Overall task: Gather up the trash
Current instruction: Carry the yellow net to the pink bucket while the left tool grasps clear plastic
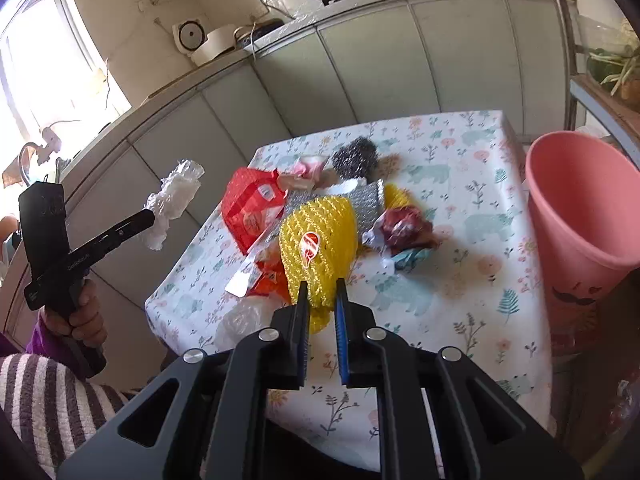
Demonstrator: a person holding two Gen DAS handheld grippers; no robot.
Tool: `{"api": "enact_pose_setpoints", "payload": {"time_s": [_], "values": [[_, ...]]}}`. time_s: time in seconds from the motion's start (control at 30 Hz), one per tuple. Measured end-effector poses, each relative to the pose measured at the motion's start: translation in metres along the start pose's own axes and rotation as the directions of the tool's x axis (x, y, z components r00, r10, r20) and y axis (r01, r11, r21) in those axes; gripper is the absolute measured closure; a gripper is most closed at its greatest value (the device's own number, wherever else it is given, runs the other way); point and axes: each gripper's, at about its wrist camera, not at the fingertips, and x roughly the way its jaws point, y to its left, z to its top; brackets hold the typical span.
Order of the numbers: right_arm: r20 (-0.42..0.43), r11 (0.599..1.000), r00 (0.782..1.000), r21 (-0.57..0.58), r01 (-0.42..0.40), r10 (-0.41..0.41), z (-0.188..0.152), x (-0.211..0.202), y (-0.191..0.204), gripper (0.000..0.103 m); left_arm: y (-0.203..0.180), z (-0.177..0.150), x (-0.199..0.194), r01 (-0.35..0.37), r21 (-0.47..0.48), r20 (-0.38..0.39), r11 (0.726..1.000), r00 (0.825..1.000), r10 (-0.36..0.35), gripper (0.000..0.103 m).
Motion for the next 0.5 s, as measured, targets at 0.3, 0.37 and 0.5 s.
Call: {"api": "enact_pose_setpoints", "payload": {"time_s": [0.3, 0.37, 0.5], "values": [[0.194, 0.967, 0.951, 0.122, 0.222, -0.242, 0.016, -0.055, -0.058, 0.091, -0.073, 0.056, 0.059, 0.156, 0.072, 0.024, 0.985, 0.987, -0.158, 0.083], [0.212, 0.949, 0.93, 0.161, 0.271, -0.301, 0.019, -0.062, -0.075, 0.091, -0.096, 0.07, 0.075, 0.196, 0.082, 0.022, 0.977, 0.98, -0.199, 0.083], [0.233, 0.901, 0.88, 0.244, 0.358, -0.413, 0.027, -0.069, -0.106, 0.091, -0.149, 0.094, 0.116, 0.268, 0.078, -0.029, 0.96, 0.963, -0.266, 0.083]]}}
